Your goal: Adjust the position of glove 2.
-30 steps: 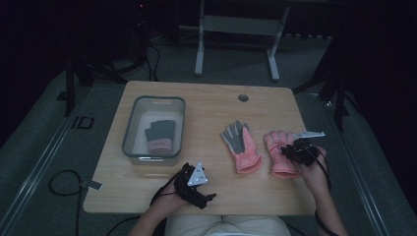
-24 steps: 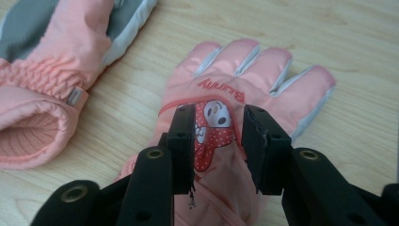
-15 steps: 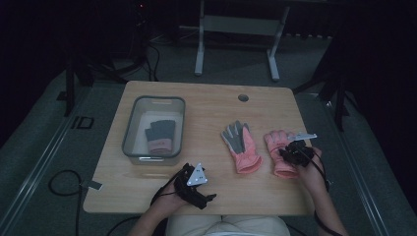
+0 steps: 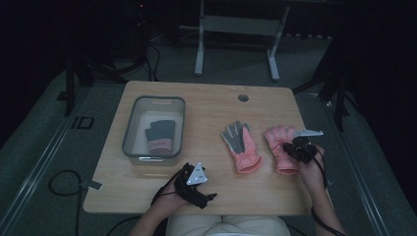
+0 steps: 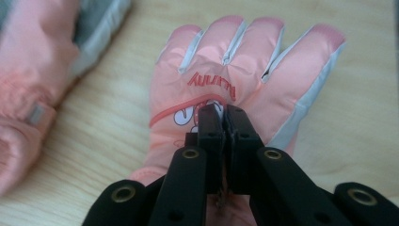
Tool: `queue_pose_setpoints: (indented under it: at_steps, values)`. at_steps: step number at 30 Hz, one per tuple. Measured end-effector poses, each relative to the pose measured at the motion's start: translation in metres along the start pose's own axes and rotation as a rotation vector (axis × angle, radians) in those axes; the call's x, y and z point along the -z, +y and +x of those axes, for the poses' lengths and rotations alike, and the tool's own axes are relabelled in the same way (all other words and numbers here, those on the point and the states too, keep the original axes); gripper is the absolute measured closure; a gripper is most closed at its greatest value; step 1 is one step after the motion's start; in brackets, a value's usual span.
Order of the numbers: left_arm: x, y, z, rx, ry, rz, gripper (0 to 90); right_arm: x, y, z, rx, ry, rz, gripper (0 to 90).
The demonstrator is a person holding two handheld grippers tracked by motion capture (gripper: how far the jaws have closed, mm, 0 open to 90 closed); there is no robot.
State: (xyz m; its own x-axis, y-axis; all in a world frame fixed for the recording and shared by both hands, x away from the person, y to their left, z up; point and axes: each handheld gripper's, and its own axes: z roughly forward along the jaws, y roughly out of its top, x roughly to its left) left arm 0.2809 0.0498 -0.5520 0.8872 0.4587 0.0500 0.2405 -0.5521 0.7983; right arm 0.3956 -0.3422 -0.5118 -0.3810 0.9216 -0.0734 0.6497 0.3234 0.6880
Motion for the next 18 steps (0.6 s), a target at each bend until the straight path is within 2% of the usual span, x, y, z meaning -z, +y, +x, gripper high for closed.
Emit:
queue_pose_setpoints:
  at_steps: [4,6,7,8,9,12,13,14,18]
  values:
    - [0.001,0.0,0.001,0.002,0.003,-0.005,4.2,0.023,0.023,0.003,0.016,0.005,-0.053,86.5]
    - [0.001,0.0,0.001,0.002,0.005,-0.012,4.2,0.038,0.038,0.007,0.024,0.013,-0.099,86.5]
    - [0.001,0.0,0.001,0.002,0.005,-0.012,4.2,0.038,0.038,0.007,0.024,0.013,-0.099,86.5]
    - [0.001,0.0,0.001,0.002,0.005,-0.012,4.2,0.046,0.047,0.01,0.036,0.017,-0.121,86.5]
    - [0.001,-0.001,0.002,0.014,-0.009,-0.029,4.2,0.057,0.062,0.015,0.042,0.032,-0.153,86.5]
    - [0.0,-0.002,0.002,0.006,-0.004,-0.022,4.2,0.07,0.081,0.027,0.062,0.04,-0.199,86.5]
    - [0.0,-0.002,0.002,0.006,-0.004,-0.022,4.2,0.07,0.081,0.027,0.062,0.04,-0.199,86.5]
    - [0.0,-0.002,0.001,0.003,-0.005,-0.02,4.2,0.076,0.091,0.036,0.075,0.054,-0.226,86.4]
    - [0.001,-0.001,0.002,0.009,-0.005,-0.032,4.2,0.078,0.107,0.058,0.104,0.079,-0.243,86.5]
